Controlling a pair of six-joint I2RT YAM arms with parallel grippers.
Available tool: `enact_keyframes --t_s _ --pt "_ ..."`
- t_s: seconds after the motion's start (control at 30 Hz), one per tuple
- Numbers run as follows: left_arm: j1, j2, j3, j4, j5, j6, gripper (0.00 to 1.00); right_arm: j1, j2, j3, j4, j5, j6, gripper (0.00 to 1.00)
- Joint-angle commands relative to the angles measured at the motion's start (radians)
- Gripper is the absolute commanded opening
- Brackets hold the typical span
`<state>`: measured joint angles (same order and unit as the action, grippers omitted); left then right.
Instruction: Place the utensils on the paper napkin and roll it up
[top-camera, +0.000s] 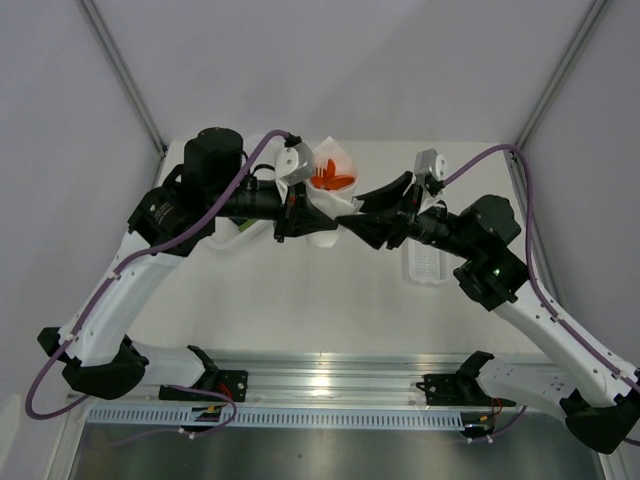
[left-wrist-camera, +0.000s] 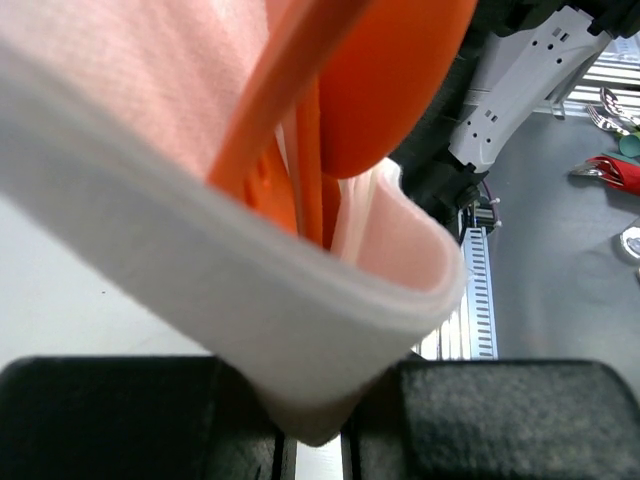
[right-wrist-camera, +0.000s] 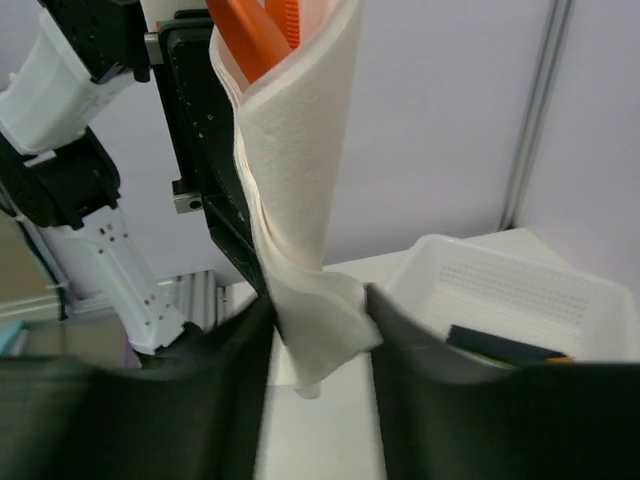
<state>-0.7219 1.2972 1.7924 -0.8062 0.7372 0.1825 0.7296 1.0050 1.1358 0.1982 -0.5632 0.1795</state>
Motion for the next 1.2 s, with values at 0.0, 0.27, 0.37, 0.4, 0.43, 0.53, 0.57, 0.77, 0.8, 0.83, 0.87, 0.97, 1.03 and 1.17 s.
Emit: enact_keyframes --t_s 0.0,0.27,0.37,0.4,0.43,0.53,0.57,0.77,0.8,0.83,0.87,0.97,1.03,1.17 --pt "-0.005 -0.042 -0.007 -0.001 0.036 0.038 0.01 -0.006 -0.042 0.032 0.009 -0.010 -0.025 0.25" --pt "-0.005 -0.036 -0.008 -0.007 0.027 0.044 0.01 -0.022 -0.091 -0.007 -0.009 0.028 -0.025 0.01" --pt "-0.005 -0.035 -0.005 -0.007 0.021 0.043 0.01 -0.024 -0.089 -0.008 -0.020 0.042 -0.023 0.00" --pt "-0.005 -0.033 -0.007 -0.007 0.019 0.043 0.01 -0.025 -0.086 -0.005 -0.032 0.048 -0.023 0.00" --pt "-0.005 -0.035 -0.005 -0.007 0.016 0.041 0.01 -0.027 -0.086 -0.004 -0.042 0.055 -0.028 0.00" --pt "-0.005 -0.035 0.001 -0.004 -0.004 0.040 0.01 -0.027 -0.092 -0.008 -0.066 0.103 -0.035 0.47" --pt "-0.007 -0.036 -0.007 -0.002 -0.016 0.034 0.01 -0.027 -0.095 -0.011 -0.069 0.120 -0.034 0.58" --pt "-0.005 -0.032 -0.010 0.035 -0.264 -0.041 0.01 -0.027 -0.176 -0.045 -0.097 0.327 -0.009 0.59" --pt "-0.005 -0.030 -0.011 0.036 -0.294 -0.047 0.01 -0.027 -0.190 -0.053 -0.109 0.350 -0.003 0.57" --pt "-0.007 -0.029 -0.010 0.036 -0.341 -0.054 0.01 -0.027 -0.215 -0.065 -0.114 0.374 -0.002 0.54" --pt "-0.005 -0.026 -0.010 0.036 -0.357 -0.058 0.01 -0.027 -0.223 -0.071 -0.114 0.370 -0.002 0.54" --pt "-0.007 -0.018 -0.007 0.035 -0.390 -0.072 0.01 -0.018 -0.218 -0.073 -0.115 0.335 0.018 0.48" --pt "-0.007 -0.013 -0.005 0.035 -0.395 -0.075 0.01 -0.007 -0.200 -0.074 -0.094 0.277 0.034 0.41" --pt "-0.007 -0.006 -0.001 0.029 -0.380 -0.080 0.01 0.019 -0.123 -0.071 0.003 0.208 0.075 0.39"
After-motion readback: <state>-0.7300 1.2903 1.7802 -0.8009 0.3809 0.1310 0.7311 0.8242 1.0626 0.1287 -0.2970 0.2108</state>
